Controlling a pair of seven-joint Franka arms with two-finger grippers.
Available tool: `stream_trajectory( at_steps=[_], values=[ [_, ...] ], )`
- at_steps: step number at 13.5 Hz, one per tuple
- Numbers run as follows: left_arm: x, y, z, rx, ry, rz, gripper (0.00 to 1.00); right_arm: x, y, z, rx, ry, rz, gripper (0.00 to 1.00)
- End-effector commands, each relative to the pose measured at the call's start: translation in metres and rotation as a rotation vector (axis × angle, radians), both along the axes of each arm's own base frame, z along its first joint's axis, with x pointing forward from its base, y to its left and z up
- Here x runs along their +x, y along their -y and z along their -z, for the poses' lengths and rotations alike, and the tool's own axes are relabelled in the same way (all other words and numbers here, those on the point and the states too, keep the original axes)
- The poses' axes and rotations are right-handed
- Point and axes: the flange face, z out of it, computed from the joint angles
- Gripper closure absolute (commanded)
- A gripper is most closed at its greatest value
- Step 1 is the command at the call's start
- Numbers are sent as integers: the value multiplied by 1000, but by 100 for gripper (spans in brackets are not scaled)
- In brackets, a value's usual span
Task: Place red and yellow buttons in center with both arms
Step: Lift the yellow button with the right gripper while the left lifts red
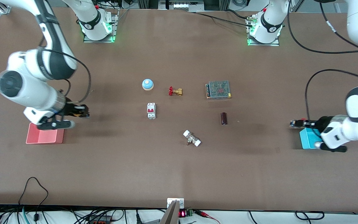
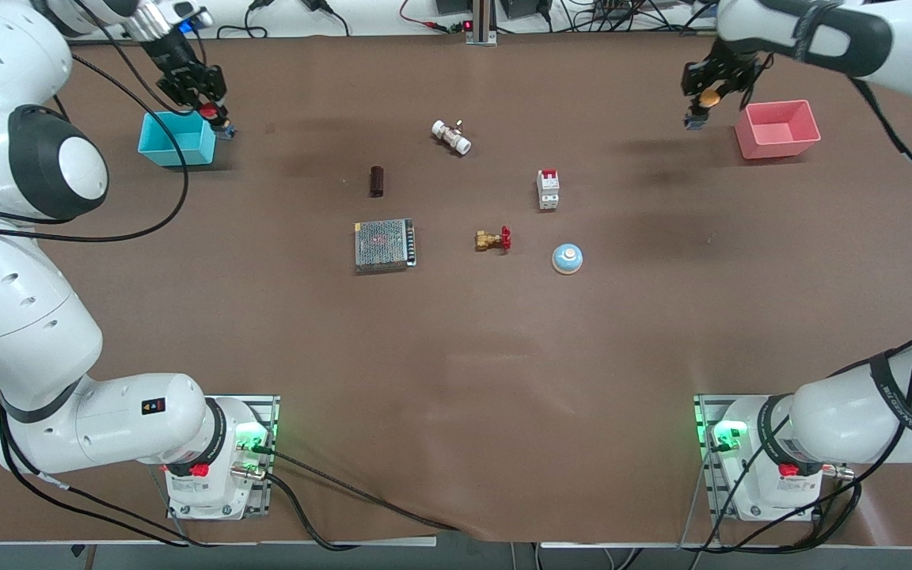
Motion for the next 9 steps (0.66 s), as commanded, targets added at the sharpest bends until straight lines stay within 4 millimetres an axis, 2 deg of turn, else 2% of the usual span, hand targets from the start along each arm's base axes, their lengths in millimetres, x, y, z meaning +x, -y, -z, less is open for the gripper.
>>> stream_trajectory(
  at_steps=[1, 3, 7, 9],
  values=[
    [-13, 20, 14, 1, 19, -8, 75, -7, -19, 33, -37, 27, 28, 91],
    [-22, 49, 25, 29, 26, -32, 74, -11, -27, 56, -31, 29, 19, 91],
    [-32, 64, 51, 50, 55, -64, 74, -23, -76, 75, -29, 31, 41, 91],
    [-37, 73, 64, 66, 65, -87, 74, -28, -92, 82, -29, 27, 37, 91]
  ],
)
